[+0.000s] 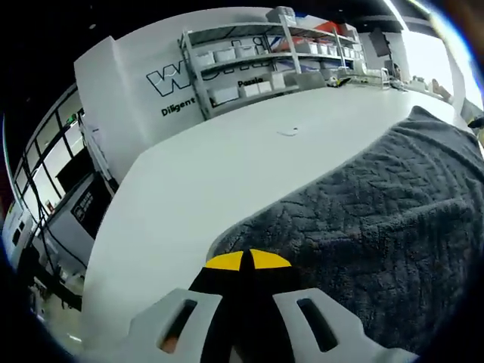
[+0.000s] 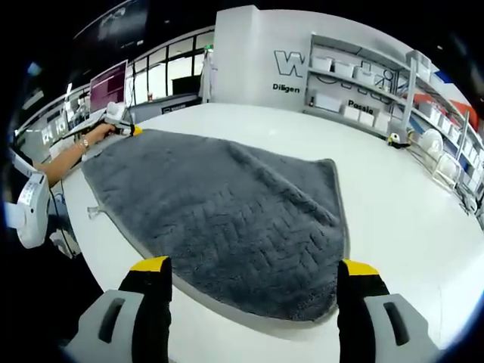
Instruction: Open the folded towel by lifting each exposed corner and separating the folded layers until the towel lies flat within the target outline without major curled edges
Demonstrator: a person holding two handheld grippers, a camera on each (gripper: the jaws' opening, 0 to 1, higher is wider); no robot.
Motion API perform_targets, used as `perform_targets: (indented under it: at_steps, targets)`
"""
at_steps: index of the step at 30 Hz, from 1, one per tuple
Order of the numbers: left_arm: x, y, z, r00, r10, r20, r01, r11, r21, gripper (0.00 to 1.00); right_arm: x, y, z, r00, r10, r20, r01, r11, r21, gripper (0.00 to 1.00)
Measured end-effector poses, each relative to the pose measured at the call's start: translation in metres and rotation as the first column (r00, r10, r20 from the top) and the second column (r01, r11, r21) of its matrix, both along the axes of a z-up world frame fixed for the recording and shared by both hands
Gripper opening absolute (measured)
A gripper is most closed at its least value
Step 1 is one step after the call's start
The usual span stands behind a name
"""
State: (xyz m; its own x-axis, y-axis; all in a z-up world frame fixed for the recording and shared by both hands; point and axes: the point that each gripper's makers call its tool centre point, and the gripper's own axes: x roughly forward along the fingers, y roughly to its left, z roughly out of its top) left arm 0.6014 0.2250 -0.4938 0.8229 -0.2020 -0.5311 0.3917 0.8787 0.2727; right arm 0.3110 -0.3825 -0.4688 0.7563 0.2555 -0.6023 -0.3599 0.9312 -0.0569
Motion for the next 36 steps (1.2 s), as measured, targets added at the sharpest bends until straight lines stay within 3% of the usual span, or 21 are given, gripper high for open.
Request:
perform_targets:
  at_steps: [12, 15, 19, 24, 27, 30, 36]
  targets:
    - [0.0, 0.013, 0.002, 1.0, 0.023, 0.018, -0.023, 1.0, 0.017, 0.04, 0.002, 0.005, 0.002, 1.0, 0.008, 0.002, -0.008, 1.0, -0.001, 0.92]
    - [-0.003, 0.017, 0.007, 0.998, 0.048, 0.029, -0.048, 0.999, 0.005, 0.18, 0.003, 0.005, 0.003, 1.0, 0.009, 0.004, -0.009, 1.0, 0.001, 0.92]
    - [-0.016, 0.013, 0.012, 0.998, 0.055, -0.005, -0.056, 0.997, -0.062, 0.42, 0.005, 0.004, 0.004, 1.0, 0.006, 0.003, -0.006, 1.0, 0.002, 0.92]
    - [-0.043, -0.008, 0.018, 0.999, 0.014, -0.052, -0.023, 0.983, -0.181, 0.66, 0.008, 0.004, 0.003, 1.0, 0.003, -0.003, -0.003, 1.0, 0.003, 0.92]
    - [-0.067, -0.031, 0.018, 0.991, -0.058, -0.12, 0.025, 0.967, -0.254, 0.83, 0.01, 0.004, 0.002, 1.0, 0.006, -0.009, -0.006, 1.0, 0.001, 0.92]
    - [-0.089, -0.053, 0.022, 0.98, -0.137, -0.144, 0.089, 0.95, -0.299, 0.86, 0.012, 0.005, 0.002, 1.0, 0.011, -0.011, -0.011, 1.0, 0.001, 0.92]
    - [-0.127, -0.077, 0.039, 0.972, -0.2, -0.121, 0.159, 0.946, -0.282, 0.92, 0.016, 0.008, 0.001, 1.0, 0.022, -0.016, -0.022, 1.0, -0.001, 0.92]
